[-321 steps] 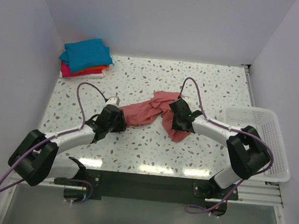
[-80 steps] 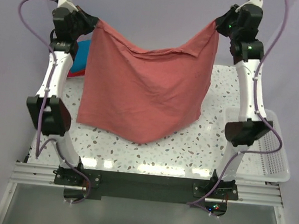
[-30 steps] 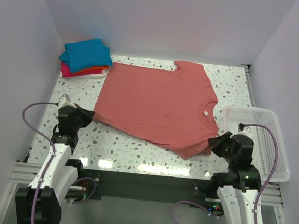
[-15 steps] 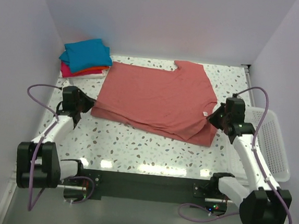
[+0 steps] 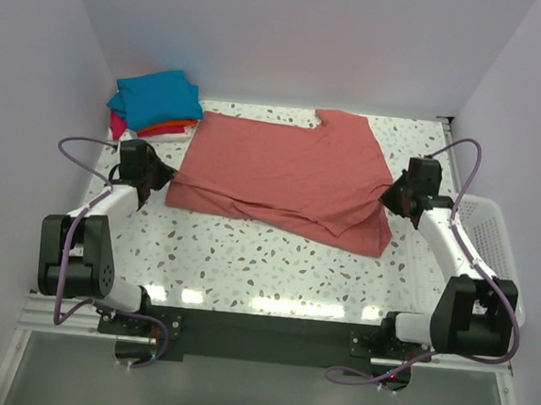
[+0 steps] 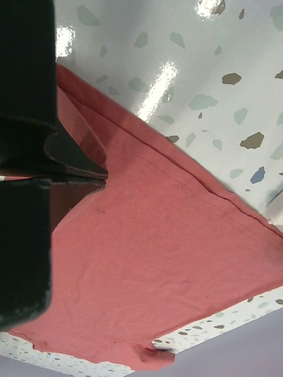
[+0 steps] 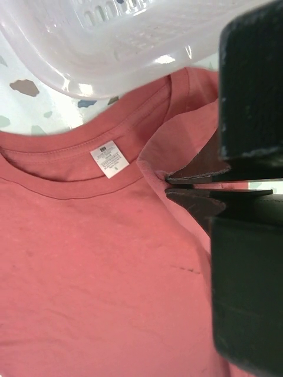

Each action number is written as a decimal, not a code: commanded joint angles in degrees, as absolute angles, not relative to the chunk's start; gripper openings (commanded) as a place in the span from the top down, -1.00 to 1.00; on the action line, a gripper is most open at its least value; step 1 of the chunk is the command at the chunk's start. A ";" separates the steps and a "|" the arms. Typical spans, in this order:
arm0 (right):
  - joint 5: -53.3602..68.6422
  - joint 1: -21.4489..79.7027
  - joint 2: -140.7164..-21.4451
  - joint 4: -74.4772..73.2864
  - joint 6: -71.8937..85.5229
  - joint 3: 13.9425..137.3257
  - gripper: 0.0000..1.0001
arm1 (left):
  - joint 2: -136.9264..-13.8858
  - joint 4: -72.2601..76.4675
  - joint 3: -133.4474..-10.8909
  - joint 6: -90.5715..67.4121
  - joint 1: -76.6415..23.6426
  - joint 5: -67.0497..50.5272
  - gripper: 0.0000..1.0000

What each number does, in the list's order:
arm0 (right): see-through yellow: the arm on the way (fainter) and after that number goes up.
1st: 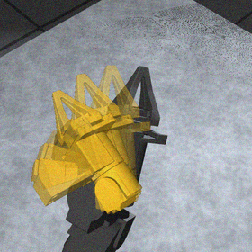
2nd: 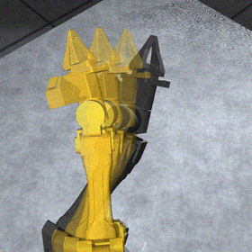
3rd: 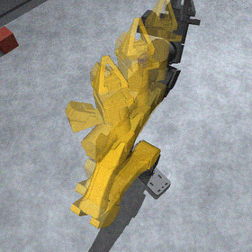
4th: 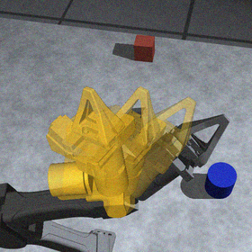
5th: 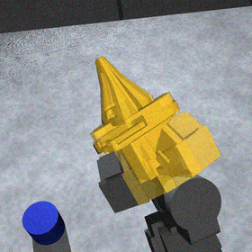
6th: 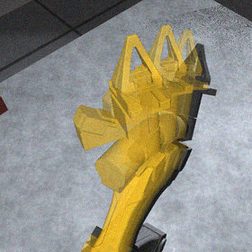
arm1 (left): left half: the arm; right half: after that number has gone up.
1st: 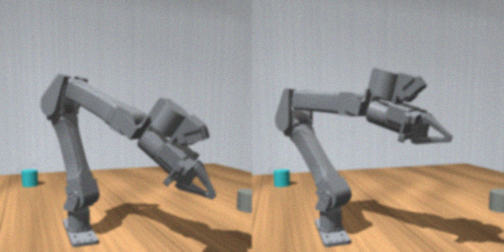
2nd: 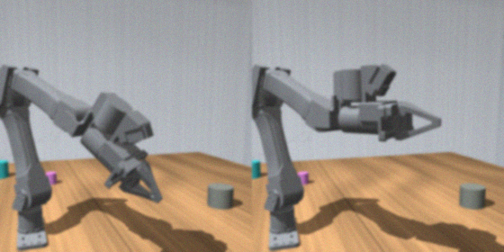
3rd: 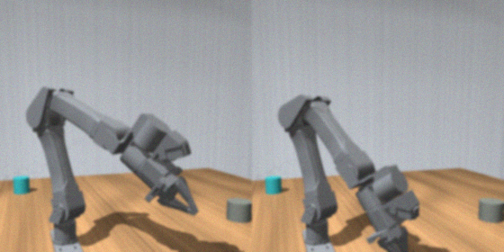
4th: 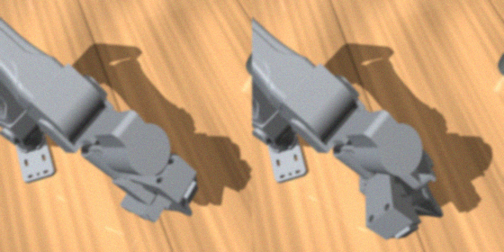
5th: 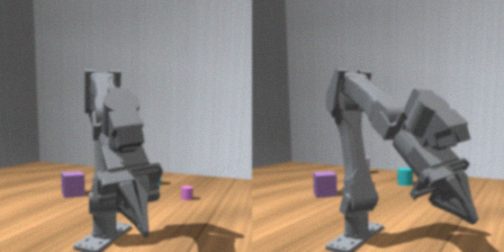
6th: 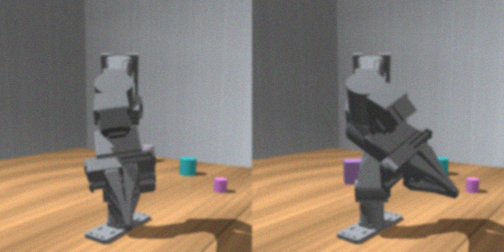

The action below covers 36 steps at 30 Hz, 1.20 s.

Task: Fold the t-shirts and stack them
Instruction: Fold the tshirt

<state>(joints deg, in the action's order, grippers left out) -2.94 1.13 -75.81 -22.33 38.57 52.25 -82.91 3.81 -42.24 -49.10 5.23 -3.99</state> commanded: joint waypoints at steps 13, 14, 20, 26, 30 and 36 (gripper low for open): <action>-0.09 -4.57 -81.82 -18.28 38.32 59.23 1.00 | -92.54 10.02 -51.15 -49.40 5.54 -6.06 1.00; -0.09 -4.74 -83.13 -18.54 38.23 59.76 1.00 | -93.24 10.28 -51.59 -49.22 5.54 -6.50 1.00; -0.09 -4.83 -87.96 -17.76 38.23 62.22 1.00 | -98.61 11.86 -55.63 -48.69 5.45 -8.08 1.00; -0.09 -4.92 -94.21 -18.63 37.00 68.11 0.92 | -103.00 11.95 -60.29 -46.50 5.45 -9.49 0.74; 1.58 -4.83 -97.56 -21.18 34.20 72.85 0.05 | -101.79 10.99 -61.26 -45.62 5.19 -9.50 0.11; -3.06 -0.54 -92.56 -25.22 32.08 71.99 -0.25 | -91.07 0.09 -57.14 -47.10 4.49 3.39 -0.28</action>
<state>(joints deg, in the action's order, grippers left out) -0.27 -3.40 -97.14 -22.79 34.28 71.55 -99.15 4.08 -58.61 -46.92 5.04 -4.80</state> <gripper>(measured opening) 0.637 0.631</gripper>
